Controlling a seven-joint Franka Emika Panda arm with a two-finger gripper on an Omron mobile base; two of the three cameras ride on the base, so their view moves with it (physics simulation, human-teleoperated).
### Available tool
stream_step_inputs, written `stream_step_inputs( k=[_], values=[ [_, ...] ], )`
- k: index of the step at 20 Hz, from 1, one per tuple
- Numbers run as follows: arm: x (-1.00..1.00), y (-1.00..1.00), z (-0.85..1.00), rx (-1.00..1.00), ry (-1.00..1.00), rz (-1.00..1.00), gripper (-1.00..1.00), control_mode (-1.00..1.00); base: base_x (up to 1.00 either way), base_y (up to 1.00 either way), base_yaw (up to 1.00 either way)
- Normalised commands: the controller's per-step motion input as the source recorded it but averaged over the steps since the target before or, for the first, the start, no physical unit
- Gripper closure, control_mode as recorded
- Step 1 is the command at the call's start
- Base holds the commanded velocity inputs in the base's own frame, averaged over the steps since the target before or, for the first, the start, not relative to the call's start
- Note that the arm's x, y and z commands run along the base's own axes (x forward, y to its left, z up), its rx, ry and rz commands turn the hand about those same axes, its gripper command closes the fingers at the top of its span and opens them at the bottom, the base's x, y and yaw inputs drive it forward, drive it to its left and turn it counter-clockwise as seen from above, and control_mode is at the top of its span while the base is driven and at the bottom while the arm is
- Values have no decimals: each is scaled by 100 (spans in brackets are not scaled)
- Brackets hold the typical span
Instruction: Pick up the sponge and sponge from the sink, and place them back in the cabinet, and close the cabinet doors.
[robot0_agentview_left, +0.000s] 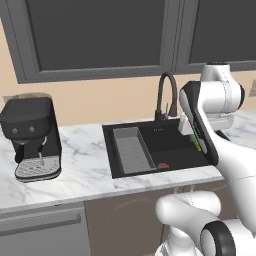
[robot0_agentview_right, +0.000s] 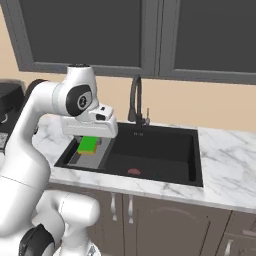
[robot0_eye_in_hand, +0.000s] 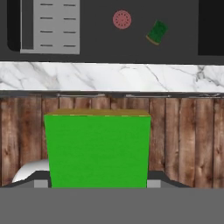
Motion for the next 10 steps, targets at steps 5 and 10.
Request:
stream_step_inputs(
  k=[5,10],
  values=[
    [0,0,0,0,0,0,100,100,-47,0,0],
    [0,0,0,0,0,0,100,100,-42,0,0]
  ],
)
